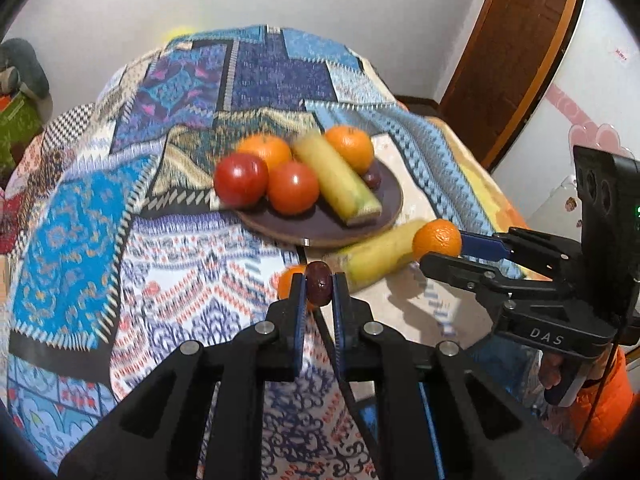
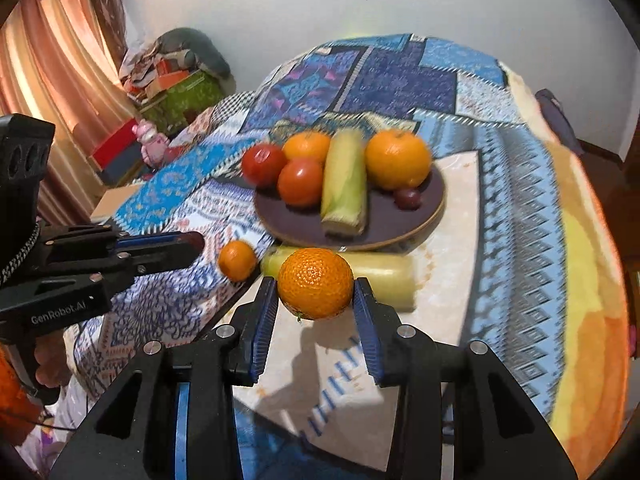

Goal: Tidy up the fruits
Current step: 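Place the tangerine on the plate with the right gripper while the left gripper places the plum, then grasp another small tangerine with the left gripper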

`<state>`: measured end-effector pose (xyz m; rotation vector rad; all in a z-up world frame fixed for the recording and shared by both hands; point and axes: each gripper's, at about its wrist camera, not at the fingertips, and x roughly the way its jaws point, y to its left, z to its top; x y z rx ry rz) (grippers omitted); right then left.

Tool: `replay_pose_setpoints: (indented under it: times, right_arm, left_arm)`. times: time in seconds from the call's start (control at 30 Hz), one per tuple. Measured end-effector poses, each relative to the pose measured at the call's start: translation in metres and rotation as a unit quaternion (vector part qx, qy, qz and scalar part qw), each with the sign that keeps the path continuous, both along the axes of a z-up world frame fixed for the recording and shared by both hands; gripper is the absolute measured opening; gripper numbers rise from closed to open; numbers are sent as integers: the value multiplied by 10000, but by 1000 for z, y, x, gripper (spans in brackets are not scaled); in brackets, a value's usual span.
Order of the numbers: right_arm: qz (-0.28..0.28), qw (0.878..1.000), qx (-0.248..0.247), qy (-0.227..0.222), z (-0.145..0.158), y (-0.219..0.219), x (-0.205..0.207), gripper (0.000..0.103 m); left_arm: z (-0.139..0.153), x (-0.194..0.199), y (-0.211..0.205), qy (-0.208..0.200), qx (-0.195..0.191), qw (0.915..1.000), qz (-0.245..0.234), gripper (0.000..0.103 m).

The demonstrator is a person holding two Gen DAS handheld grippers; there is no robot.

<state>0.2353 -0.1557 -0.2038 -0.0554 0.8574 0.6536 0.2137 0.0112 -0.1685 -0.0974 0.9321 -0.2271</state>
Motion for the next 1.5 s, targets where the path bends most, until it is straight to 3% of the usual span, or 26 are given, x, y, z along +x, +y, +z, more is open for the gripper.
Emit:
replay_pose_setpoints:
  times: [0.3, 0.6, 0.97, 1.1, 1.17, 1.23, 1.4, 1.5]
  right_arm:
    - [-363, 9992, -24, -159, 7, -10, 30, 35]
    - [-512, 9983, -277, -63, -6, -5, 63, 35]
    - [-425, 9982, -402, 109, -18, 1, 74, 36]
    - [-414, 9982, -418, 132, -18, 1, 73, 37]
    - [-404, 9983, -395, 136, -16, 0, 74, 41]
    - [-419, 9984, -370, 87, -12, -1, 71, 48]
    - [-452, 9985, -305, -9, -2, -9, 62, 49]
    - [-527, 9983, -258, -49, 2, -19, 53, 53]
  left_arm:
    - [6, 34, 6, -206, 109, 9995, 225, 12]
    - [-17, 63, 16, 2, 187, 9991, 386, 12]
    - [-35, 77, 20, 190, 198, 9987, 424, 12]
    - [-37, 78, 19, 265, 189, 9986, 416, 21]
    - [-36, 75, 20, 238, 160, 9986, 445, 34]
    - [-32, 71, 20, 194, 149, 9987, 440, 38]
    - [-21, 59, 18, 113, 126, 9994, 318, 40]
    - [-19, 50, 14, 103, 224, 9995, 209, 46]
